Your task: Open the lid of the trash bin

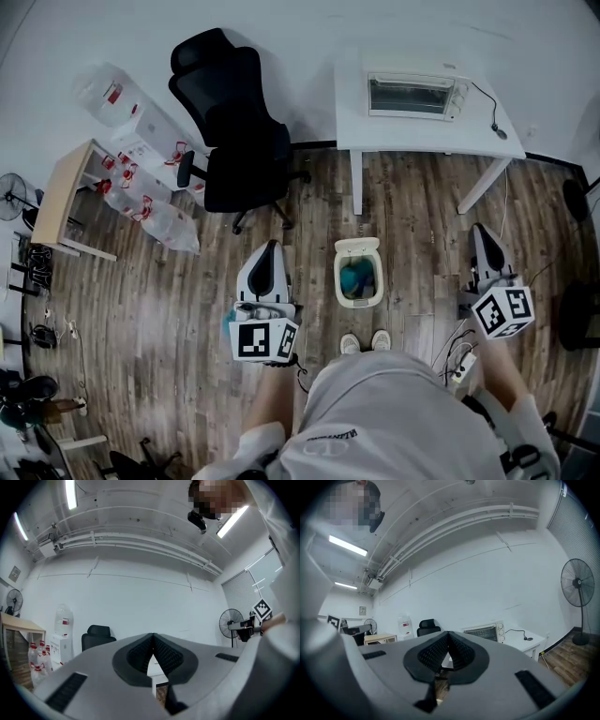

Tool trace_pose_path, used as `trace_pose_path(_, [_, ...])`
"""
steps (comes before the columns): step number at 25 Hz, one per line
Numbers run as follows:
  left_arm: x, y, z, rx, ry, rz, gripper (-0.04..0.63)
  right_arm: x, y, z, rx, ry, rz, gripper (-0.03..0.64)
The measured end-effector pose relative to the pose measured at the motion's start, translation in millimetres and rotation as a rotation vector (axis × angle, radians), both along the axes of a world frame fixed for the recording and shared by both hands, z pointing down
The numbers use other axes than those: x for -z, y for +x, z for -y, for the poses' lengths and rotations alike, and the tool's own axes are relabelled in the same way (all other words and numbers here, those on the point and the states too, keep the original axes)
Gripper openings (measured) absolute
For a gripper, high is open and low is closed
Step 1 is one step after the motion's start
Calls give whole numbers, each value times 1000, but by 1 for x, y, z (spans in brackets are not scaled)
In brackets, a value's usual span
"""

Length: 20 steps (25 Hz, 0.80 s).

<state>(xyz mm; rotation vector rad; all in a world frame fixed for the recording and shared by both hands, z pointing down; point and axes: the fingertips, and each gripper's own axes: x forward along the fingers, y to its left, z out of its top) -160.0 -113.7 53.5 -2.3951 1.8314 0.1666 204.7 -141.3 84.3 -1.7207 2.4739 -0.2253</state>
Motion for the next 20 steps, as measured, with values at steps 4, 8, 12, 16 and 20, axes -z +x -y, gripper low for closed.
trace_pose_path(4, [0, 2, -1, 0, 3, 10, 0, 0, -1, -1, 7, 0, 2, 16])
trace_pose_path(8, [1, 4, -2, 0, 5, 11, 1, 2, 0, 0, 9, 0, 4, 15])
trace_pose_path(12, [0, 3, -4, 3, 9, 13, 0, 2, -2, -2, 14, 2, 9, 15])
trace_pose_path(16, [1, 1, -3, 3, 5, 4, 1, 2, -5, 1, 20, 0, 11, 15])
trace_pose_path(20, [0, -1, -1, 3, -2, -7, 0, 1, -6, 3, 22, -5, 18, 15])
